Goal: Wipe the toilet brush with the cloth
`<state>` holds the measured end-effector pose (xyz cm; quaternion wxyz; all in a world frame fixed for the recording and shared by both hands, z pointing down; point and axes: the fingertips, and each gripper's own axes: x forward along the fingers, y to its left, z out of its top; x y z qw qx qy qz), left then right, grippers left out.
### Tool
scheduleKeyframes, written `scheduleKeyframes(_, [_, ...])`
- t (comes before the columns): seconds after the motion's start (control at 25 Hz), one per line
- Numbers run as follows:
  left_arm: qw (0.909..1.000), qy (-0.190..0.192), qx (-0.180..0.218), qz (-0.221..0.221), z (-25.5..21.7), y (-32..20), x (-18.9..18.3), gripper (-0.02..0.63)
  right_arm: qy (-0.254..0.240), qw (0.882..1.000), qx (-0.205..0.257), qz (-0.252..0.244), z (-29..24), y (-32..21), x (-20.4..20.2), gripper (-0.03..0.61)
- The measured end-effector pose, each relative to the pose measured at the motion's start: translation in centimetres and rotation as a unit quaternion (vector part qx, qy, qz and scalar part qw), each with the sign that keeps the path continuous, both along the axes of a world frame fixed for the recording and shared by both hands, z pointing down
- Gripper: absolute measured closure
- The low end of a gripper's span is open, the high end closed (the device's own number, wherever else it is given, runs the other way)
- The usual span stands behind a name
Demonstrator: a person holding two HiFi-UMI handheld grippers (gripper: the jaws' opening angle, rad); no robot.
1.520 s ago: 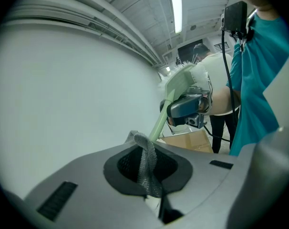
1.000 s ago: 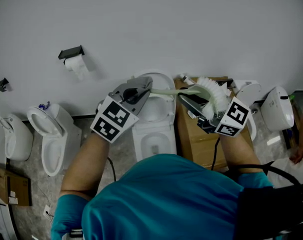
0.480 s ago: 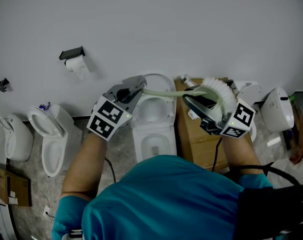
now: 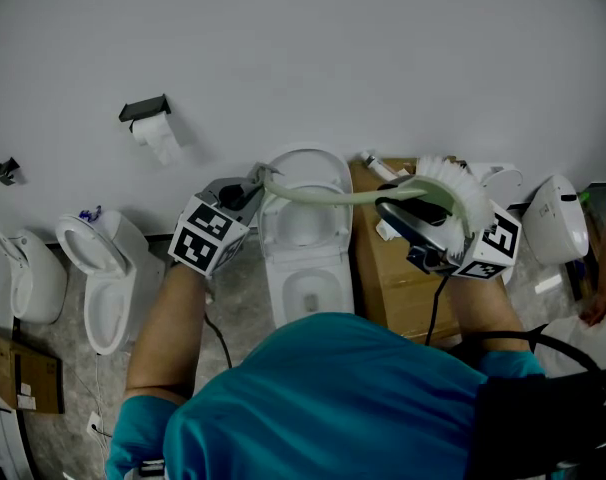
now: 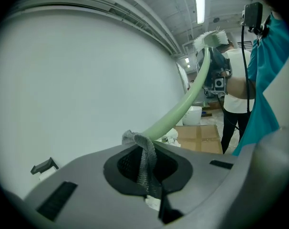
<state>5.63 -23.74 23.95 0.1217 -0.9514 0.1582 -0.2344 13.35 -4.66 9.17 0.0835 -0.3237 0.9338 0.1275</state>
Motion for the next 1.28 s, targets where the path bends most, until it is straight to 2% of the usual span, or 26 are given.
scheduleKeyframes(0.08, [1.0,-0.004,-0.004,-0.006,0.6,-0.4,-0.5,0.592,0.007,1.0,0.006,-0.005,-0.4,0.6,-0.4,0.526])
scheduleKeyframes(0.16, [0.9998,-0.001,-0.007,-0.02,0.8,-1.1,-1.3,0.592,0.049,0.999,0.015,0.002,0.0,1.1,-1.2,0.526])
scheduleKeyframes(0.24, [0.9992,0.011,-0.01,-0.037,0.2,-1.9,-2.5,0.592,0.139,0.99,0.03,0.021,1.8,1.5,-2.3,0.526])
scheduleKeyframes(0.32, [0.9988,0.037,-0.015,-0.028,-1.6,-1.6,-2.8,0.592,0.244,0.968,0.048,0.041,4.1,1.2,-3.5,0.526])
scheduleKeyframes(0.44, [0.9956,0.072,-0.024,0.055,-4.7,2.1,-0.4,0.592,0.346,0.935,0.061,0.055,7.2,0.0,-4.5,0.526])
scheduleKeyframes(0.52, [0.988,0.069,-0.027,0.135,-5.6,5.8,1.9,0.592,0.385,0.92,0.057,0.052,8.9,-0.8,-5.0,0.526])
scheduleKeyframes(0.6, [0.9757,0.046,-0.03,0.212,-5.6,9.4,3.7,0.592,0.407,0.911,0.051,0.041,9.8,-1.3,-5.7,0.526])
scheduleKeyframes(0.68, [0.9617,0.016,-0.04,0.271,-5.2,12.0,4.9,0.592,0.415,0.908,0.048,0.029,10.3,-1.6,-6.2,0.526])
scheduleKeyframes(0.84, [0.9339,-0.016,-0.094,0.344,-5.0,14.6,5.5,0.592,0.412,0.91,0.037,0.007,10.9,-1.6,-6.7,0.526])
scheduleKeyframes(0.96, [0.921,-0.023,-0.134,0.365,-5.2,14.8,5.7,0.592,0.395,0.918,0.036,-0.007,10.5,-1.6,-6.7,0.526])
scheduleKeyframes(1.12, [0.9224,-0.031,-0.151,0.354,-4.5,13.7,6.3,0.592,0.34,0.94,0.028,-0.019,9.2,-1.8,-6.1,0.526])
scheduleKeyframes(1.2, [0.9239,-0.021,-0.162,0.346,-4.3,13.0,6.7,0.592,0.287,0.958,0.006,-0.021,8.6,-2.1,-5.4,0.526])
scheduleKeyframes(1.28, [0.9251,-0.012,-0.171,0.339,-4.3,12.5,7.0,0.592,0.243,0.97,-0.02,-0.02,8.3,-2.5,-4.8,0.526])
